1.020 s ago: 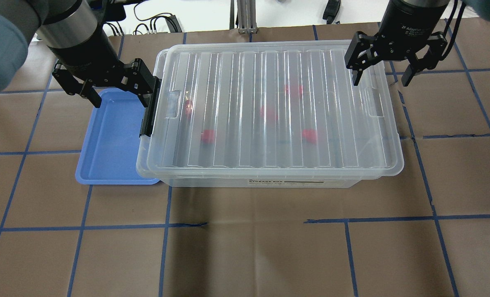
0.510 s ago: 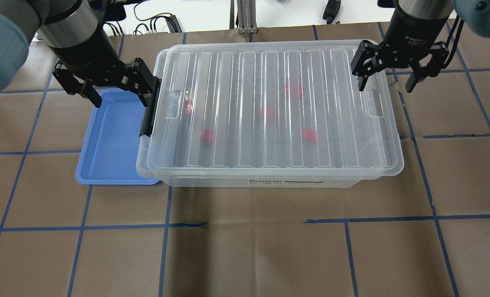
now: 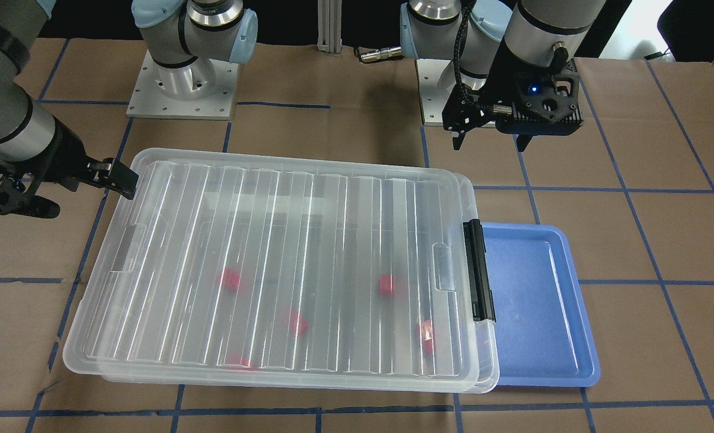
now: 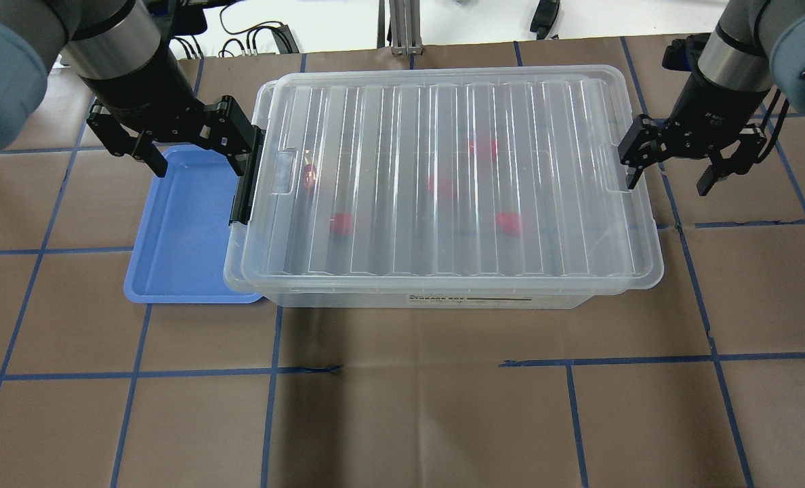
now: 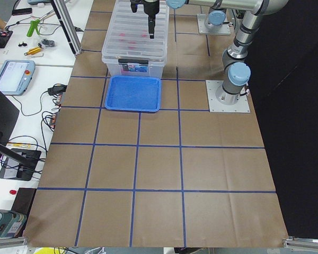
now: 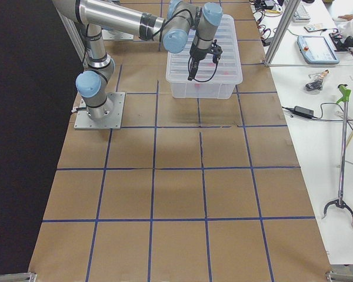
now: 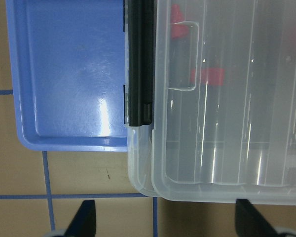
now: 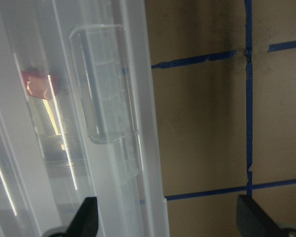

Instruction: Place red block in blue tray from box

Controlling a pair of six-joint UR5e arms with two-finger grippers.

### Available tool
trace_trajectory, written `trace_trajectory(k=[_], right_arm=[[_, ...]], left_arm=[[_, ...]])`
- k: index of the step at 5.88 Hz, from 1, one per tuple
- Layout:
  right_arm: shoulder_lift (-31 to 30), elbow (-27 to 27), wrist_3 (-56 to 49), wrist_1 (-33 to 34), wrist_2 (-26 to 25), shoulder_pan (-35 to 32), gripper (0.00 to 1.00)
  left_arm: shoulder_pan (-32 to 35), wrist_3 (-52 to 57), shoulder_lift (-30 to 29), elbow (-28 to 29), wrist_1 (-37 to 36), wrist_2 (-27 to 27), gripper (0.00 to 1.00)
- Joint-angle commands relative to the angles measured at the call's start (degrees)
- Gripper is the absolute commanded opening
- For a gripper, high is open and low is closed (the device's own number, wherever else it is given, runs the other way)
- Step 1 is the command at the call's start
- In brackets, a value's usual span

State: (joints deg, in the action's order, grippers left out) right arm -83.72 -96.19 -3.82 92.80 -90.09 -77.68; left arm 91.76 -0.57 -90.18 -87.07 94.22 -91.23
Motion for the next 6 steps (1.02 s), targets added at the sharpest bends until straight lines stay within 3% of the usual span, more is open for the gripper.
trace_trajectory(k=[1,3,6], right_arm=[[0.2,-5.6,-5.3,10.9,-0.3,0.7,1.00],[0.3,-5.9,-7.3,11.3,-0.7,0.9,1.00],[0.8,-6.0,-9.8,13.0,-2.2,2.8,1.00]], left_arm=[[0.0,0.0,0.0,0.0,0.0,0.0,0.98],[0.0,0.1,0.0,0.1,0.0,0.3,0.98],[-0.3,16.0,-1.1,-0.2,0.0,0.6,0.98]])
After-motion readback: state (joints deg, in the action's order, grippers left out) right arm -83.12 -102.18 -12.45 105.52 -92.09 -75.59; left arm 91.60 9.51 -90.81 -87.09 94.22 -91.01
